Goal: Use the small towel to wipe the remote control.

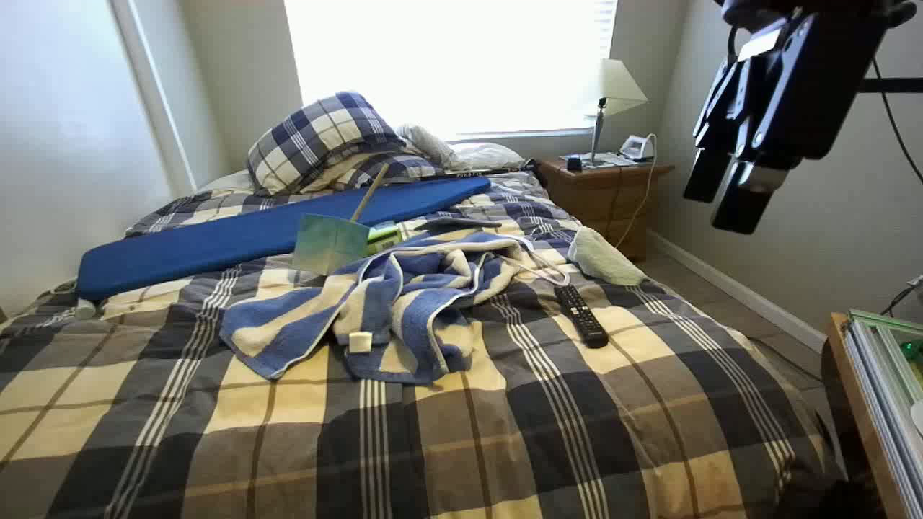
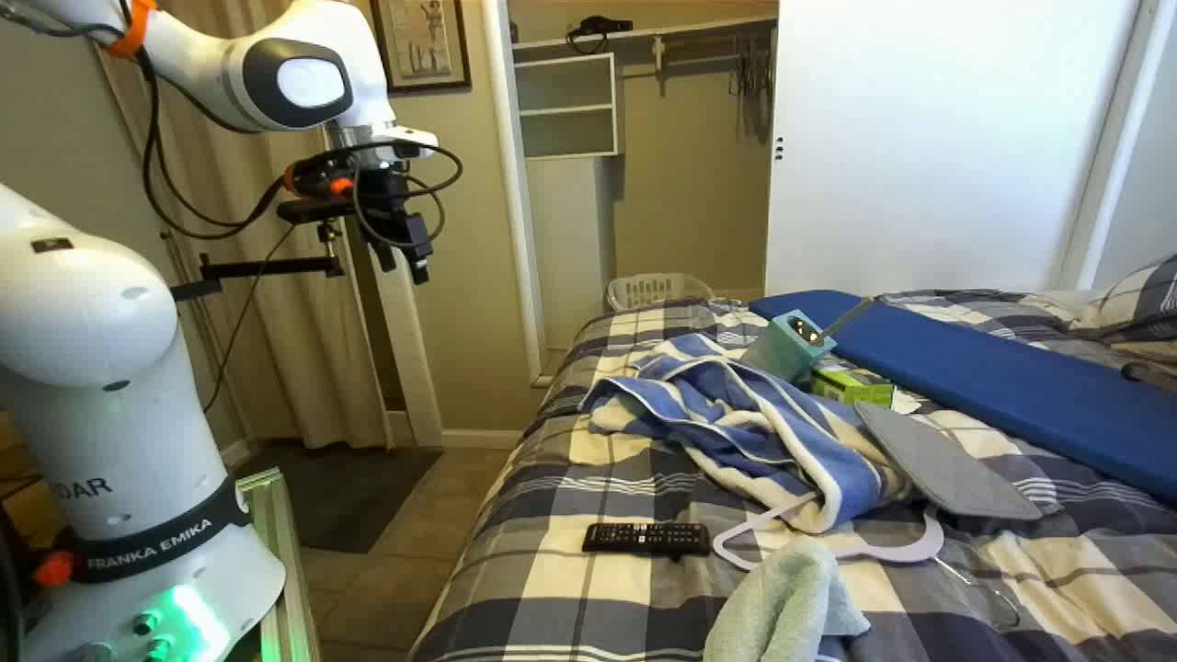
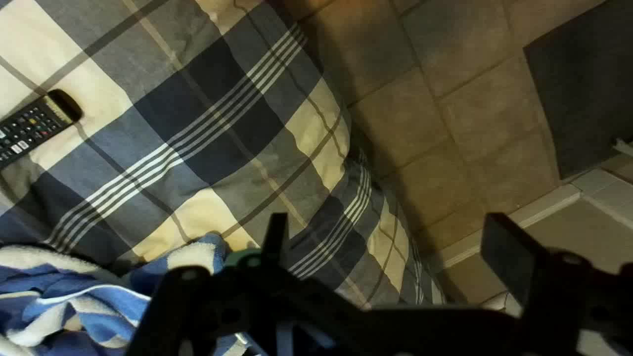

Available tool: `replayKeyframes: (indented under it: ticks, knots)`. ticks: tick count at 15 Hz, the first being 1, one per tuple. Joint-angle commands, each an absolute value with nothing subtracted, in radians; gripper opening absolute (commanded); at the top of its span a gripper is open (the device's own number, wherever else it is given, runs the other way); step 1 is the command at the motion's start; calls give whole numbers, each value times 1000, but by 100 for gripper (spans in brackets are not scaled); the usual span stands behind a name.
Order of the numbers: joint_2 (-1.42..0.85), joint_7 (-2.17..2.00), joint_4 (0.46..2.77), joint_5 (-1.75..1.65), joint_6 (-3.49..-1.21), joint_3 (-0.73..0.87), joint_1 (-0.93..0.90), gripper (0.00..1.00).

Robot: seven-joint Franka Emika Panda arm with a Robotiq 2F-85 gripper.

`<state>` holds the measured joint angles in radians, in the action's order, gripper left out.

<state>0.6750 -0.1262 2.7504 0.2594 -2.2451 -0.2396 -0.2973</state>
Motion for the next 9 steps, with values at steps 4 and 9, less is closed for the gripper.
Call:
replayKeyframes:
  ticks: [4,9]
  knots:
    - [675,-129,2749,255,-2243,-235,-301,100]
    - [670,-155,2749,243,-2253,-237,-274,100]
